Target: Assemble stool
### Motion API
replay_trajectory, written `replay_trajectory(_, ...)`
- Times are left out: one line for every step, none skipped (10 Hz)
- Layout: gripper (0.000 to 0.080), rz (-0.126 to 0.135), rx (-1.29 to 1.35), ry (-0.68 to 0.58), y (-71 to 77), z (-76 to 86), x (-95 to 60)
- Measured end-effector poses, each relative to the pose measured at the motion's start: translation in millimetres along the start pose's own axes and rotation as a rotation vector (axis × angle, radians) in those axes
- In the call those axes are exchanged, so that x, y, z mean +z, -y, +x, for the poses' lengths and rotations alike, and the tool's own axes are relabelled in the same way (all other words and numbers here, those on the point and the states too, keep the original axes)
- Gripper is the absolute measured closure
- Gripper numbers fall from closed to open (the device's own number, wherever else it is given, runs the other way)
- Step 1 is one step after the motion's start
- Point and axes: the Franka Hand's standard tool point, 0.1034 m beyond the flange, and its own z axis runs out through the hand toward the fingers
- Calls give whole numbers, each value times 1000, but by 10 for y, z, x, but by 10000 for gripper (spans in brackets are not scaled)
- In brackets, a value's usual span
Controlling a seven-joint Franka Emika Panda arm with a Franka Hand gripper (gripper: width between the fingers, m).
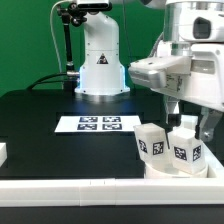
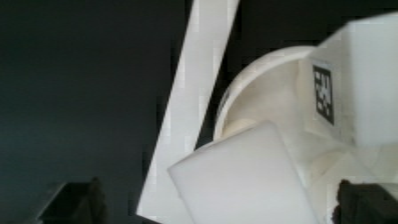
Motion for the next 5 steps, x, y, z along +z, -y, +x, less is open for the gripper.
replay_trajectory(150,3,-64,12,4,25,13)
replay_trajectory(150,7,-149,24,13,47,37)
replay_trajectory(150,17,-231,29,38,36,88)
replay_trajectory(150,21,-262,30,51,35,115)
replay_trajectory(165,22,-254,30,53,41,120)
